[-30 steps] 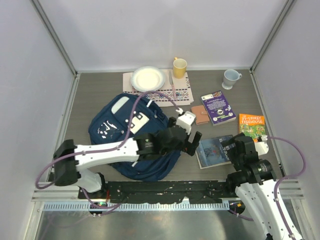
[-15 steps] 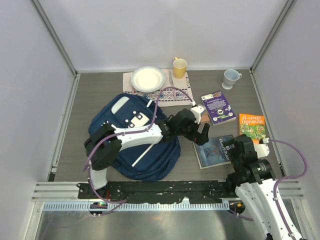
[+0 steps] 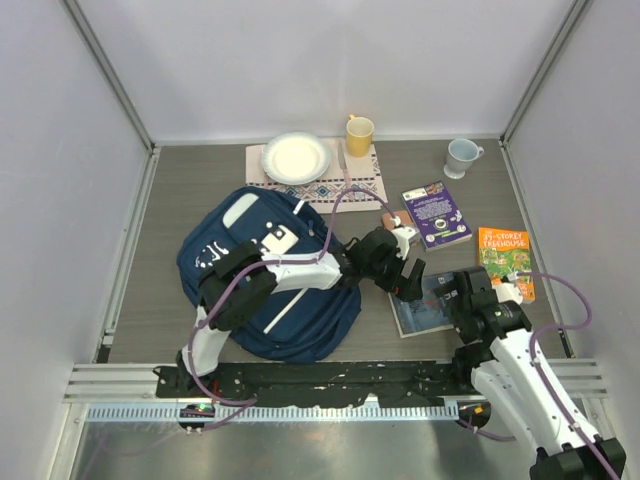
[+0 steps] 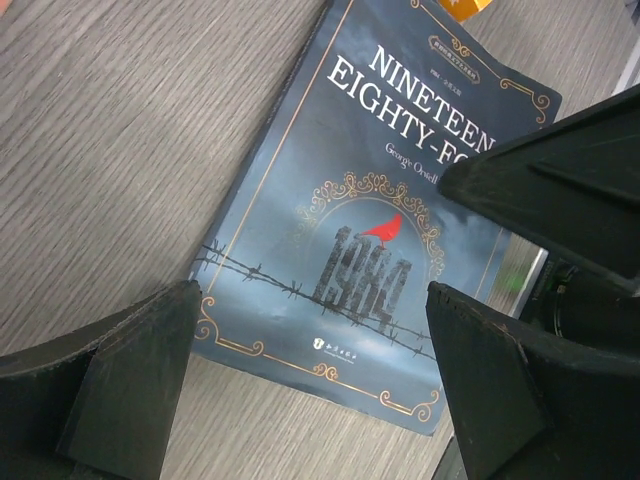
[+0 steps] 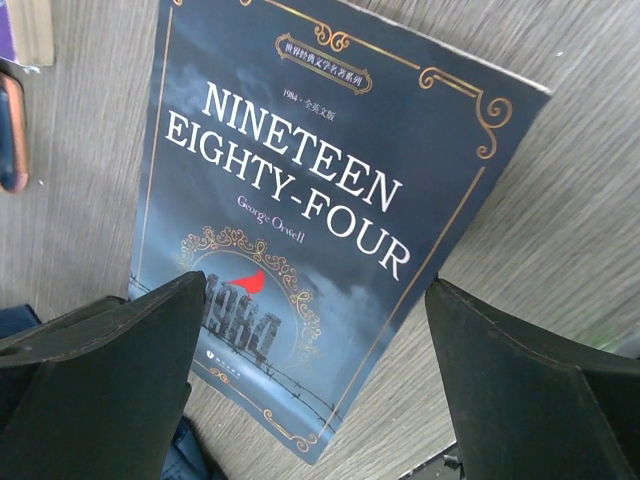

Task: Pack the student bag
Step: Pick up the book from the center of the board.

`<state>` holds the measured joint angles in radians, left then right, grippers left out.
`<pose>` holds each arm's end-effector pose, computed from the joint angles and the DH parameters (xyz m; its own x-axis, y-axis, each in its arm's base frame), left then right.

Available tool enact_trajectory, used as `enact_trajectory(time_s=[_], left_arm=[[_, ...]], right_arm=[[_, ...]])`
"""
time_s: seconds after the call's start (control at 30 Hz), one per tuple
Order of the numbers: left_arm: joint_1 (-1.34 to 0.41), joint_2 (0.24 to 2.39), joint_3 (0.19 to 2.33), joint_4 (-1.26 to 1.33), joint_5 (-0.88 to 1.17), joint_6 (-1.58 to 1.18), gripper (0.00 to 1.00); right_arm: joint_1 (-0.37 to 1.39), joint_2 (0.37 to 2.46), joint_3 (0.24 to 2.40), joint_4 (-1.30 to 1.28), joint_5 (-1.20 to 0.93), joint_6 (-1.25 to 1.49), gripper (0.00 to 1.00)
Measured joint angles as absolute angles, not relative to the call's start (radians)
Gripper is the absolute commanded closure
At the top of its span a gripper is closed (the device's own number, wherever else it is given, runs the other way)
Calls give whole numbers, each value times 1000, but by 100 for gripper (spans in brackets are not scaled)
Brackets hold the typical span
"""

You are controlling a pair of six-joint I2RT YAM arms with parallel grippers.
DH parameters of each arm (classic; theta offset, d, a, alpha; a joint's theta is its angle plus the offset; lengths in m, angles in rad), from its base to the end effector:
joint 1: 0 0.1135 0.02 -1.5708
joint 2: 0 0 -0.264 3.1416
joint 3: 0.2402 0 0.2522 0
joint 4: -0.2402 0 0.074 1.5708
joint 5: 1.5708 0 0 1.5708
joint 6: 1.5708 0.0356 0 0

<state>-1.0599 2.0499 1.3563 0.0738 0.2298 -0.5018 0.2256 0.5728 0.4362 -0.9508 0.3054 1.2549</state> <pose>0.2163 -0.4025 0.1742 -0.7012 0.2930 -0.6500 0.6875 0.5193 -0.5075 0.0990 0.0117 0.1871 -0.3414 0.8518 -0.3974 0.7963 0.4867 0.3591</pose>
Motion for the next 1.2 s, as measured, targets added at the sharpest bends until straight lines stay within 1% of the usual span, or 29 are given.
enact_trajectory(time_s=[0.07,0.1,0.17,0.23,0.27,0.3,0.37,0.4,0.47,0.5,0.53,0.6,0.67,0.7,0.73,0.77,0.8,0.93,1.13,1.2], left_arm=[[-1060,2055,1356,76,229,-509,1],[-1060,2059,1357,79,228,-509,0],[-1058,2064,1359,86,228,-513,0],[-1058,2066,1359,91,228,-513,0],[-1058,2066,1358,95,227,-514,0],[-1058,2066,1356,99,221,-516,0],[-1057,2066,1348,112,209,-516,0],[-1056,2066,1346,116,203,-517,3],[-1052,2067,1346,110,200,-514,5],[-1048,2068,1346,104,197,-512,8],[-1045,2069,1344,102,196,-512,9],[-1037,2069,1330,108,195,-515,13],[-1032,2067,1306,132,195,-519,14],[-1029,2064,1286,151,194,-522,14],[-1027,2053,1262,177,196,-530,14],[-1026,2040,1239,191,196,-540,15],[-1026,2026,1215,203,196,-549,15],[-1028,1984,1159,215,196,-574,14],[-1036,1953,1156,162,177,-568,7],[-1042,1945,1174,122,164,-556,2]], right_arm=[[226,610,421,-914,291,1250,6],[226,624,413,-904,288,1248,10],[224,657,387,-869,275,1239,13],[223,686,369,-839,263,1230,18],[222,697,371,-833,264,1222,22],[222,702,370,-825,265,1218,31],[219,708,366,-810,271,1202,39],[215,708,361,-800,274,1197,51],[212,709,354,-780,280,1183,58],[210,708,354,-764,288,1172,62],[208,709,354,-748,293,1163,64],[206,710,353,-723,298,1139,73],[204,714,353,-704,305,1108,78],[203,714,353,-694,308,1092,83],[202,716,353,-684,310,1077,85],[202,720,353,-673,310,1063,90],[202,727,355,-662,307,1047,93],[203,775,379,-630,294,978,99],[203,830,415,-605,281,894,99],[203,839,426,-604,279,871,99]])
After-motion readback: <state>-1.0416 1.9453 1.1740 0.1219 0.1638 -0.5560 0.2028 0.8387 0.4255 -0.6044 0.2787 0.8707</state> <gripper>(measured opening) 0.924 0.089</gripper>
